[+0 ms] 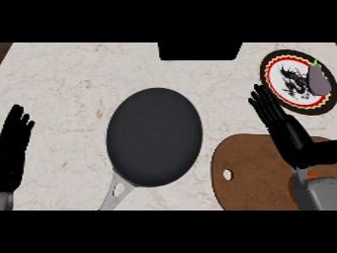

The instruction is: Pick the squash from the cutting board and place it in the pan

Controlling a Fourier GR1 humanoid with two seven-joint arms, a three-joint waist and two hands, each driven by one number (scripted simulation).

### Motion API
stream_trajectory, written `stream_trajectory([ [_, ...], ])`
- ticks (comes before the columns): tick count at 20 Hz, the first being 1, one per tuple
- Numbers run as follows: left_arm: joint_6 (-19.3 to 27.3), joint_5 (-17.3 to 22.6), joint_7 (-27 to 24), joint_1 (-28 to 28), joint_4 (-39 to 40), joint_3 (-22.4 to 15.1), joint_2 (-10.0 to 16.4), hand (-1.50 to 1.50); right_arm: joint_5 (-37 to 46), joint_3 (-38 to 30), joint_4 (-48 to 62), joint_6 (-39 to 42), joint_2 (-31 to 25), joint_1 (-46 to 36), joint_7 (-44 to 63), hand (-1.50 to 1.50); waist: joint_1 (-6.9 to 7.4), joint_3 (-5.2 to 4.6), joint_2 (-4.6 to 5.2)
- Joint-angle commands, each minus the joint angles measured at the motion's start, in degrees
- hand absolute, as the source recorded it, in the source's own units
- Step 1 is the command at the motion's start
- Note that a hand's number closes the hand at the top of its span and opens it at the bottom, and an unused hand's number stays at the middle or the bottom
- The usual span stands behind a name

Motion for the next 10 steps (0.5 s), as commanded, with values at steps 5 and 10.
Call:
stream_trajectory([
  [5,-4.36,-10.47,-1.98,-1.95,4.64,-7.82,3.13,0.0,-8.39,-11.36,-0.76,1.33,-5.68,-1.42,5.62,-1.5,-1.04,-0.09,-2.63],
  [10,-6.21,-9.44,-1.99,2.57,2.96,-8.39,4.32,0.0,-1.03,-20.42,3.82,-12.26,-12.75,9.69,11.85,-1.5,-4.09,-0.21,-3.13],
])
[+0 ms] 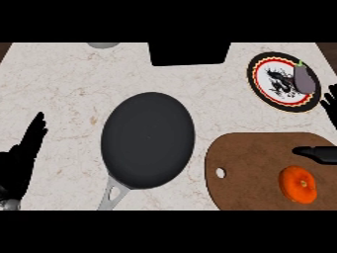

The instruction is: Pick the squash from the cutting board and place it in the pan

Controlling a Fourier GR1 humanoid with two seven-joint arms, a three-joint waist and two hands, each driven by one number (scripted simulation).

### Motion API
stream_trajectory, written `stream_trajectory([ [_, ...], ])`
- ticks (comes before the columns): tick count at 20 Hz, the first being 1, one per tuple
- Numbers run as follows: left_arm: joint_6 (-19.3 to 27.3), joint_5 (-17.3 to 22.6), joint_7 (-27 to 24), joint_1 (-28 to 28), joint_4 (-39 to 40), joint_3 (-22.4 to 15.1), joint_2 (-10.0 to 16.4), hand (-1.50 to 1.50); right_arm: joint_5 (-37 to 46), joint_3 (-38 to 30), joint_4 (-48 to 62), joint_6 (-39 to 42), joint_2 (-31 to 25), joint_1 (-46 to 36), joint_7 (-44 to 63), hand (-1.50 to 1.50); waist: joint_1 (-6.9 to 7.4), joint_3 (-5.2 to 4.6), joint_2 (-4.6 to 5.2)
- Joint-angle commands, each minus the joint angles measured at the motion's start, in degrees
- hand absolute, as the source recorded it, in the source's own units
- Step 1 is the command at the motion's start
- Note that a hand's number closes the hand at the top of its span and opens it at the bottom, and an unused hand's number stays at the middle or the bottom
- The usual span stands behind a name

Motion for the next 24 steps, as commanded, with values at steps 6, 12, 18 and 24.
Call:
stream_trajectory([
  [6,-0.5,-3.45,-0.39,2.59,-1.39,-4.25,-1.33,0.0,5.54,-7.42,-6.91,6.08,-17.31,19.99,2.89,-1.5,0.47,0.13,-0.45],
  [12,-2.0,-4.0,0.02,0.62,-0.91,-3.89,-1.97,0.0,5.57,-8.34,-11.58,15.71,-24.84,21.74,6.52,-1.5,2.07,0.17,-0.21],
  [18,-2.47,-5.59,4.6,0.15,-5.56,-4.48,-1.33,0.0,-1.06,-6.58,-18.39,24.67,-28.66,16.15,17.01,-1.5,3.05,0.17,-0.26],
  [24,-3.33,-6.51,0.16,-1.11,0.32,-2.98,-4.74,0.0,0.27,-0.97,-24.52,24.78,-27.56,10.26,31.05,-1.5,3.12,0.14,-0.05],
])
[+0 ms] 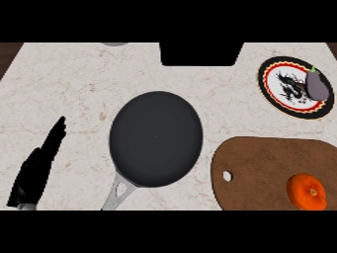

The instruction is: Pick the squash from the cutting board and place it in the pan

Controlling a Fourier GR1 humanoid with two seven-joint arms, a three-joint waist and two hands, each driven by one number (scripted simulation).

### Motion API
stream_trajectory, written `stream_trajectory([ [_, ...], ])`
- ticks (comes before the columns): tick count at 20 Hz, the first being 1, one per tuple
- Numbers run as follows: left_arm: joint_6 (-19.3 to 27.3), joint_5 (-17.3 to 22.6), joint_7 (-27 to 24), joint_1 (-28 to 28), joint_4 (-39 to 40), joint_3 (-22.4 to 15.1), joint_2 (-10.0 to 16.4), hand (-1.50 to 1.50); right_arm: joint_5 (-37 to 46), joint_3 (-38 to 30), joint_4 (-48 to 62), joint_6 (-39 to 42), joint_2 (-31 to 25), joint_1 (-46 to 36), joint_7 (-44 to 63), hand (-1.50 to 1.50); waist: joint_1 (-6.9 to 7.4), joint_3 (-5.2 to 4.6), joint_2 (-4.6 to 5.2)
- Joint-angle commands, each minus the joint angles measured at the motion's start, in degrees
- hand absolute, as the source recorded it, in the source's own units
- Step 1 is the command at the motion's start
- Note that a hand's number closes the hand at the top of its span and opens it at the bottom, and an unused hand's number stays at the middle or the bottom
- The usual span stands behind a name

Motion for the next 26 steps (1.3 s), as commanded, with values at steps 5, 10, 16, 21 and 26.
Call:
stream_trajectory([
  [5,-2.69,-0.82,1.54,-3.56,2.75,2.15,-0.92,0.0,-0.53,8.83,-0.83,4.49,1.95,-10.23,16.01,-1.5,0.53,0.03,0.18],
  [10,-2.52,-2.06,1.85,0.23,-2.32,1.77,-1.51,0.0,0.86,14.08,-1.18,6.44,4.24,-16.89,24.82,-1.5,1.13,0.02,0.15],
  [16,-1.92,-4.06,0.76,1.21,-0.84,1.94,-3.64,0.0,1.17,16.57,-2.5,12.54,3.73,-14.94,29.75,-1.5,0.22,0.03,0.01],
  [21,-4.9,-3.51,2.27,2.19,-3.56,4.07,-2.06,0.0,4.66,19.84,-3.16,11.46,6.99,-14.64,31.72,-1.5,0.29,0.05,-0.02],
  [26,-5.94,-3.85,-0.44,-0.59,1.72,6.35,-3.54,0.0,4.82,22.81,-5.21,10.31,9.45,-15.73,35.43,-1.5,0.01,0.02,0.01],
])
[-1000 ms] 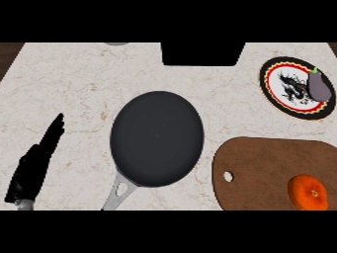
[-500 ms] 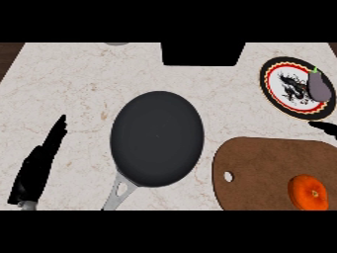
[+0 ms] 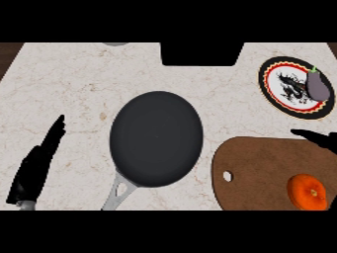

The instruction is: Pick the squash from the cutting board and place it in the pan

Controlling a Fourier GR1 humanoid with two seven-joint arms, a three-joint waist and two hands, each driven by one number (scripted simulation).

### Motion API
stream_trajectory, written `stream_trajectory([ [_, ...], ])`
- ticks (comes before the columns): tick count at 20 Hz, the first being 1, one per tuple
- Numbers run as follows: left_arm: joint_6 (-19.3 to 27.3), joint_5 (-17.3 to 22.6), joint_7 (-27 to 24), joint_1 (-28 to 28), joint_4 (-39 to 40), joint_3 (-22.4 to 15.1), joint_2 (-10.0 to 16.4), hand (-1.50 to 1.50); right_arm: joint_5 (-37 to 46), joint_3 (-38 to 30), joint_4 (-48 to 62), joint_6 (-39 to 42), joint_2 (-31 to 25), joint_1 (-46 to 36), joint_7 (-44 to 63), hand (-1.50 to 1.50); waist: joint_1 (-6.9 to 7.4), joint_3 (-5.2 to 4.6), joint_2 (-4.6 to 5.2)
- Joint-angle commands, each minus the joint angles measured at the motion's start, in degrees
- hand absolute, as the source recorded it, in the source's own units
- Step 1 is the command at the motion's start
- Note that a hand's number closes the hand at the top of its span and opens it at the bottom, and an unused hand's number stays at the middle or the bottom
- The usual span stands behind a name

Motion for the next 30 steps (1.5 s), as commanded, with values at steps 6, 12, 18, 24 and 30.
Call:
stream_trajectory([
  [6,-2.19,0.06,3.26,-1.41,-1.85,2.05,-0.26,0.0,5.61,5.11,2.39,2.68,2.26,-0.41,6.83,-1.5,0.01,0.02,0.01],
  [12,-2.78,-1.46,3.96,-2.24,-1.39,3.24,-1.37,0.0,9.65,5.73,1.61,0.93,4.56,3.45,5.92,-1.5,-0.38,0.03,-0.04],
  [18,-4.86,-1.25,1.74,3.07,-4.96,3.82,-1.46,0.0,10.1,5.99,4.09,4.12,6.31,1.89,7.97,-1.5,0.13,0.01,-0.06],
  [24,-6.94,-1.23,-2.7,2.8,-0.21,7.35,-2.24,0.0,17.28,4.59,5.61,4.76,7.33,5.8,0.03,-1.5,-0.23,0.02,-0.03],
  [30,-6.54,-4.36,0.81,2.69,-3.54,6.61,-4.96,0.0,21.65,3.56,9.02,5.62,13.07,3.46,1.65,-1.5,-0.09,0.03,-0.02],
])
